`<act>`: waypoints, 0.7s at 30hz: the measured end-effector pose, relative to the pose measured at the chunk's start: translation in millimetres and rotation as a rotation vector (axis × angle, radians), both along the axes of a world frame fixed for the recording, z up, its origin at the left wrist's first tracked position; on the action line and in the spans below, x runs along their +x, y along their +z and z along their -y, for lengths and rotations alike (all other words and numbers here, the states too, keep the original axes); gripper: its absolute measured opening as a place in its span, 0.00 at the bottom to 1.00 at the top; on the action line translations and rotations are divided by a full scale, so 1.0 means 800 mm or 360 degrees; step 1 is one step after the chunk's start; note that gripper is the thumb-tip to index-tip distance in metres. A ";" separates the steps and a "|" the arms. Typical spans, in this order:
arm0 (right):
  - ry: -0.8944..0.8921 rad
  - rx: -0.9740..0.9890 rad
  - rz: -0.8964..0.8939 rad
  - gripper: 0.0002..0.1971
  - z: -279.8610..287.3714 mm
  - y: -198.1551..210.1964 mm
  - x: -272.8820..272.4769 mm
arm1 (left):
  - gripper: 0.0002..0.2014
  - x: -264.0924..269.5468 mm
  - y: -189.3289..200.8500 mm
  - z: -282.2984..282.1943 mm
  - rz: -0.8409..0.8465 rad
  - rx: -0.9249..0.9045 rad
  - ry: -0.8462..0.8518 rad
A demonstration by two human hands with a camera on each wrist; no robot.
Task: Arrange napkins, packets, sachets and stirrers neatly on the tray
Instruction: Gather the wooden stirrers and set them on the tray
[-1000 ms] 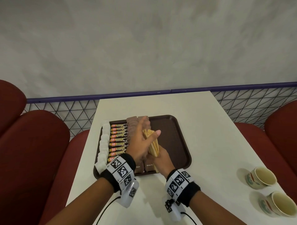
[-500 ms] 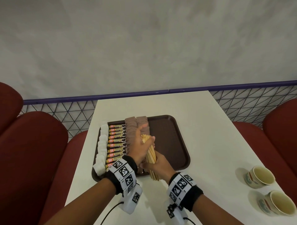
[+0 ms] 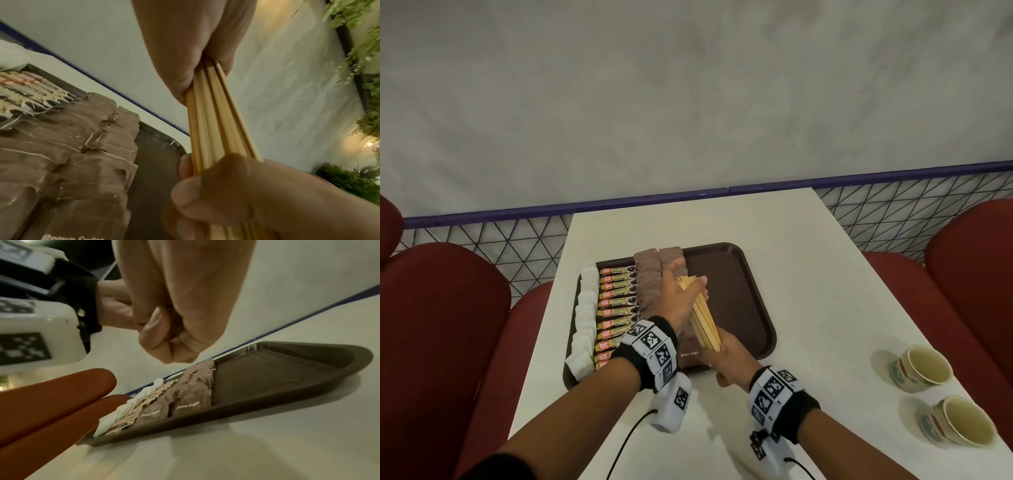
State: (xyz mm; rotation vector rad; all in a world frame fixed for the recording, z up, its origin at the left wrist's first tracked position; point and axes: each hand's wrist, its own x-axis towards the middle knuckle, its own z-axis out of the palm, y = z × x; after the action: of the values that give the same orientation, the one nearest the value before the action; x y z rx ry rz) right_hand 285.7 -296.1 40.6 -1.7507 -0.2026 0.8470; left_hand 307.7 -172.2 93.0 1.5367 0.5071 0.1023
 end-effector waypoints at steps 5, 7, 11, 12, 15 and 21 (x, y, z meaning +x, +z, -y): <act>-0.0063 0.0008 -0.0014 0.13 0.004 -0.002 0.009 | 0.41 -0.002 -0.011 0.003 -0.0204 -0.0170 -0.0028; -0.0058 0.0027 -0.0016 0.08 0.005 -0.002 0.006 | 0.29 -0.013 -0.019 0.013 -0.0285 -0.0302 -0.0156; 0.0009 0.0072 -0.0004 0.09 0.009 0.003 -0.004 | 0.04 -0.026 -0.024 0.032 -0.0284 -0.0492 -0.0240; 0.0035 0.0134 -0.0032 0.09 0.013 0.005 -0.005 | 0.03 -0.026 -0.026 0.033 -0.0284 -0.0510 -0.0220; 0.0237 0.0107 -0.0091 0.11 0.034 0.011 -0.004 | 0.03 -0.031 -0.029 0.033 -0.0277 -0.0511 -0.0165; 0.0865 -0.0941 0.0433 0.14 0.094 -0.016 -0.042 | 0.04 -0.036 -0.042 0.005 -0.0302 -0.0521 -0.0012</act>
State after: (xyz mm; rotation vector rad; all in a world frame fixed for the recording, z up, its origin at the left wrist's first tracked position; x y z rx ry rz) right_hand 251.7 -371.6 27.5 -2.4216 -0.6874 1.1280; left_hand 279.2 -176.2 59.8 1.2328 0.6349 -0.1285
